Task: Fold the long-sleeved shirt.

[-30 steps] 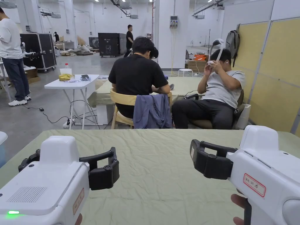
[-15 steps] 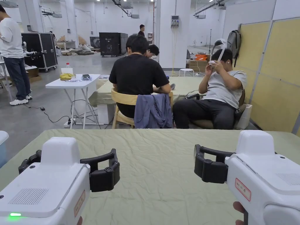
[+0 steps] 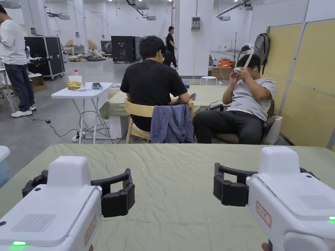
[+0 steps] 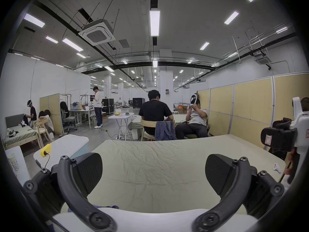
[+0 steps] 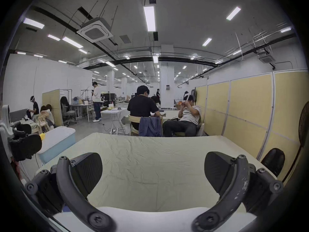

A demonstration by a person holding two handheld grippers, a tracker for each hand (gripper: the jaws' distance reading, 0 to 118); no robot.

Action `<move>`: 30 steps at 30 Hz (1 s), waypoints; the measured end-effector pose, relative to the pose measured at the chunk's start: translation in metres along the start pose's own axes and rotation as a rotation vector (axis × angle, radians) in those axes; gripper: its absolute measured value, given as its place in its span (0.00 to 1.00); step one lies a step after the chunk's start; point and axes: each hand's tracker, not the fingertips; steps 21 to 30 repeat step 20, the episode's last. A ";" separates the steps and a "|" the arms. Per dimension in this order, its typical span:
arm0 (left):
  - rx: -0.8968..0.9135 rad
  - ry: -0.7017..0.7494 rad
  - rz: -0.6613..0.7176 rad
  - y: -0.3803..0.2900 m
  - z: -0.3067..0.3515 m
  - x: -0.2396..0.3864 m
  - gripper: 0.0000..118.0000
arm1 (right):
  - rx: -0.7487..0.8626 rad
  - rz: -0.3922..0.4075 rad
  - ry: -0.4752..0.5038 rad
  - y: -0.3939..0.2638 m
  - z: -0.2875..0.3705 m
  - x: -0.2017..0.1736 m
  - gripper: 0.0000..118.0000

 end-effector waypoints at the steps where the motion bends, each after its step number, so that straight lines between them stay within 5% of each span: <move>1: 0.002 -0.001 -0.004 -0.001 0.000 0.000 1.00 | -0.003 0.005 -0.005 0.000 -0.001 -0.001 1.00; 17: 0.003 -0.002 -0.009 -0.004 0.004 -0.001 1.00 | 0.018 -0.074 -0.122 0.004 -0.001 0.015 1.00; 30: -0.001 -0.005 -0.008 -0.004 0.004 0.000 1.00 | 0.009 -0.079 -0.112 0.004 -0.001 0.017 1.00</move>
